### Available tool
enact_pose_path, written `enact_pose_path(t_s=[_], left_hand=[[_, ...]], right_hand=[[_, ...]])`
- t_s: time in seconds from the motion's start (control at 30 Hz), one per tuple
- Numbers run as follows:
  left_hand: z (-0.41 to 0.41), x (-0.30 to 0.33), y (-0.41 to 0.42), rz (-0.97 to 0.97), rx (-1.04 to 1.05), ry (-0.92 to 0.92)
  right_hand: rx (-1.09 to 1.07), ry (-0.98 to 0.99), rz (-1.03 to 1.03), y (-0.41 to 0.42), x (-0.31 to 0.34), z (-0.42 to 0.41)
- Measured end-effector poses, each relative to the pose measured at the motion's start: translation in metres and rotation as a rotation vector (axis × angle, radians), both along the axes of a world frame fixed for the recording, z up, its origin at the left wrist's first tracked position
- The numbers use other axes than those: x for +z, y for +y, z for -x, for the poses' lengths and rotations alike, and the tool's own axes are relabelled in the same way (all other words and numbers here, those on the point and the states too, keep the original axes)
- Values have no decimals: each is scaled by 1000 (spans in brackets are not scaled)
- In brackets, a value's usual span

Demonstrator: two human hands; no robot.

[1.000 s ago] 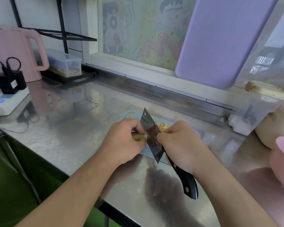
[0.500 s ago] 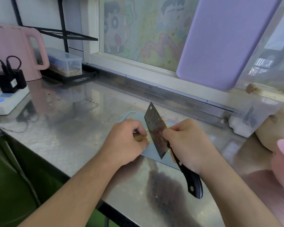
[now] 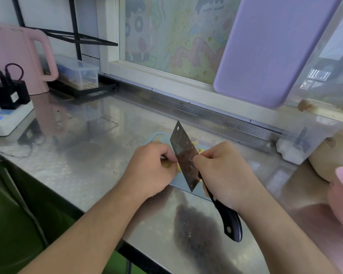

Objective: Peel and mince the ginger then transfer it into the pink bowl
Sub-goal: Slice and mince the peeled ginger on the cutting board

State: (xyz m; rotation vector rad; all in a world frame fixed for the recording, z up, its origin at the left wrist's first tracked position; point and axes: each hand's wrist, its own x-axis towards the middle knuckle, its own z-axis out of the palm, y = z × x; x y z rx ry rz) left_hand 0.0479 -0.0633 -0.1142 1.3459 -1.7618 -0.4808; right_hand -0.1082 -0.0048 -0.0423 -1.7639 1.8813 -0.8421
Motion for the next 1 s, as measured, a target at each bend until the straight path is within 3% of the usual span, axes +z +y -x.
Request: enact_pose_path(t_s=[0.33,1.0], left_hand=[[1,0,1,-32,-1,4],[-1,-3,1,-74,-90,49]], right_hand=[[-29,102,-69,-10,-5,-6],[10,66,2,-7,-10,5]])
